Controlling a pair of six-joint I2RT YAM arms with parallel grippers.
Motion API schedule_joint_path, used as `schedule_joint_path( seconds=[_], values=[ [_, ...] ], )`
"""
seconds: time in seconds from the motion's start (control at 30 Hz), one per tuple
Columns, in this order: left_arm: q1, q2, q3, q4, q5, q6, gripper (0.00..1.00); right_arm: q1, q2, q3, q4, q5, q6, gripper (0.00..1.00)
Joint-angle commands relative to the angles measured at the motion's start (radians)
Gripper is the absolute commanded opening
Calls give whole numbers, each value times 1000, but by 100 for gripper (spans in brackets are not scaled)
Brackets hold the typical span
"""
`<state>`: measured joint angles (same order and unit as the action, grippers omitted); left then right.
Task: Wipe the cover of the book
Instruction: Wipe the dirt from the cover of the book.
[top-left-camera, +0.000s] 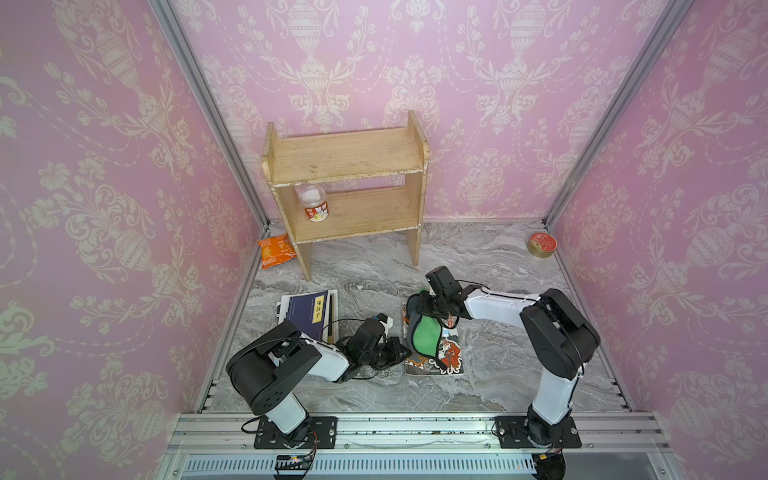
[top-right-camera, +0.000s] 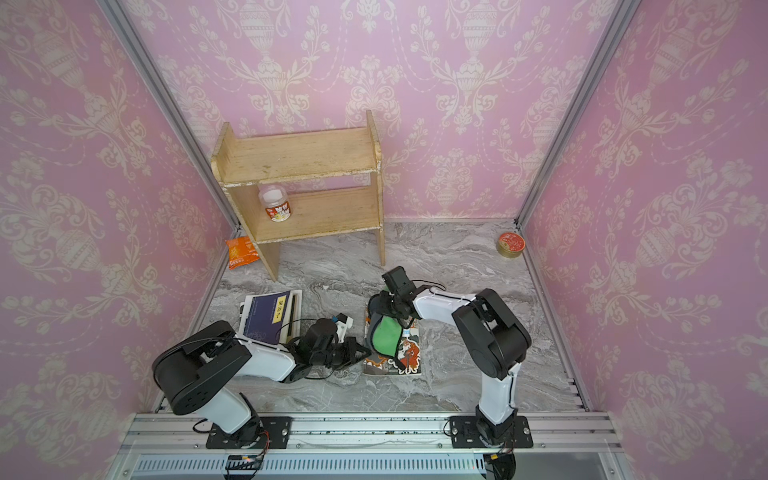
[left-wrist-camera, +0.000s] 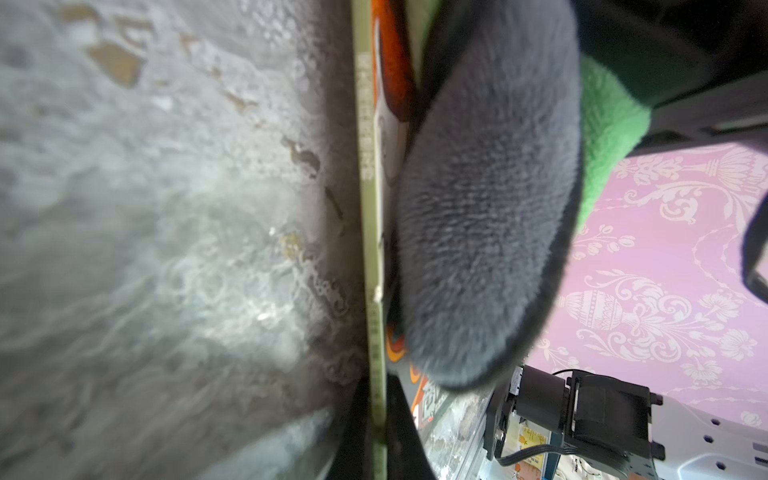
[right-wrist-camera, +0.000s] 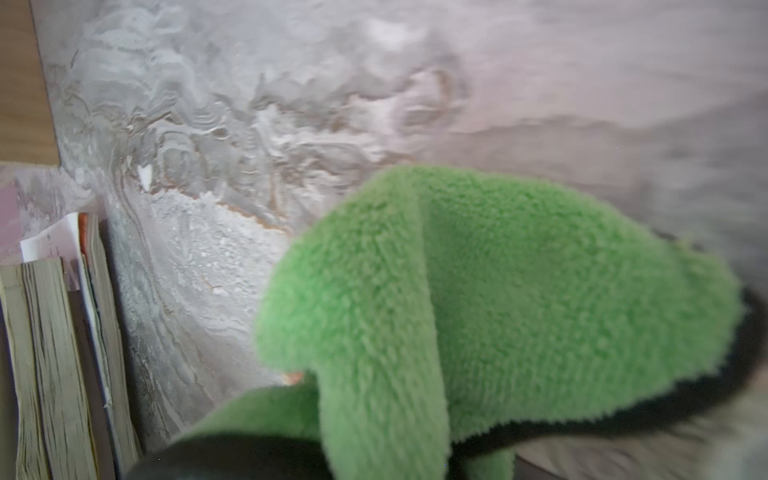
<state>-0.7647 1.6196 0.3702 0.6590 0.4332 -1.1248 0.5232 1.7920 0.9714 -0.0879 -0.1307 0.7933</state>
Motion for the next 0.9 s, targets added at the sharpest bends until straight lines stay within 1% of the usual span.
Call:
schedule_joint_path(
  seconds=[0.0,0.07,0.13,0.2,0.3,0.37,0.43,0.5,0.57,0.6,0.73,0.77,0.87],
  values=[
    [-7,24,-16,-11,-53,1,0,-103,-5,-145,-196,61,-27,0],
    [-8,30,-10,-10,-49,2,0,-113,-10,-153,-210,70,-32,0],
    [-8,34,-4,-9,-45,2,0,-91,11,-141,-192,46,-16,0],
    [-8,36,-2,-9,-47,-1,0,-30,54,-97,-182,41,10,0],
    [-7,33,-2,-9,-49,-2,0,107,157,30,-183,5,49,0],
    [-9,33,-2,-11,-51,-5,0,177,209,113,-192,-15,62,0],
    [-9,32,-3,-11,-55,-7,0,194,219,143,-194,-23,64,0],
    [-9,33,-3,-10,-54,-7,0,185,197,126,-197,-11,53,0],
    [-10,32,-3,-10,-55,-6,0,139,145,71,-218,16,25,0],
    [-9,34,-3,-8,-54,-6,0,110,118,33,-222,22,15,0],
    [-10,41,-1,5,-54,-7,0,-60,-14,-159,-211,34,-6,0],
    [-9,44,-1,8,-54,-7,0,-82,-39,-188,-213,37,-16,0],
    [-10,49,-1,15,-51,-11,0,-63,-59,-211,-212,31,-13,0]
  ],
)
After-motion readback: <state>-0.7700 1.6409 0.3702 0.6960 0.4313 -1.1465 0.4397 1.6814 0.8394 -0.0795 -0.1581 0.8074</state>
